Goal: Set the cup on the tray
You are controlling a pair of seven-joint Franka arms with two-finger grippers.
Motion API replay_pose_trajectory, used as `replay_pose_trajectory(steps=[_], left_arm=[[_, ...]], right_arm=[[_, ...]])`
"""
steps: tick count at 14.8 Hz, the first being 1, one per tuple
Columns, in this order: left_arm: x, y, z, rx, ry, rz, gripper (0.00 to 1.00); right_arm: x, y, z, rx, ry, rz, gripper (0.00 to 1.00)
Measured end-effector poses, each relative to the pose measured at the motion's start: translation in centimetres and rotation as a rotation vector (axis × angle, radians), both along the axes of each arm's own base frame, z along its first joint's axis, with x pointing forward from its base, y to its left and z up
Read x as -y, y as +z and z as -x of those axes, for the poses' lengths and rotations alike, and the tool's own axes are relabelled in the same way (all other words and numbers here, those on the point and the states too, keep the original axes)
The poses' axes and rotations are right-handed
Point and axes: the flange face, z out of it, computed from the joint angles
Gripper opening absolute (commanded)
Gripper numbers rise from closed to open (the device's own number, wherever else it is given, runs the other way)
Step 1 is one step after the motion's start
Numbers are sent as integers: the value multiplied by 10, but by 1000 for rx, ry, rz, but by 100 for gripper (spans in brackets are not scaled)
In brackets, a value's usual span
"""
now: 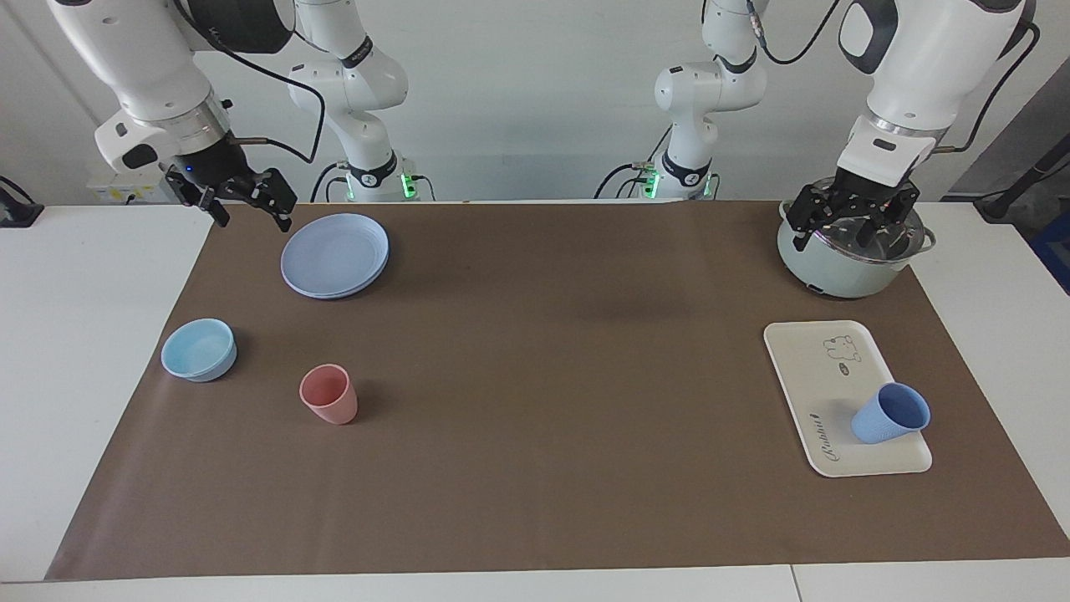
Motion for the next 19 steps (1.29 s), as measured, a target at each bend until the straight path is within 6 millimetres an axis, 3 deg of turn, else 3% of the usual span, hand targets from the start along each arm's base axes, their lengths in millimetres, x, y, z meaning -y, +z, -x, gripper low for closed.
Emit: replay_pose_trajectory(steps=[19], left_arm=[[-6, -1, 1, -6, 12, 1, 100]], right_arm=[[7, 0, 0, -2, 1, 58, 100]])
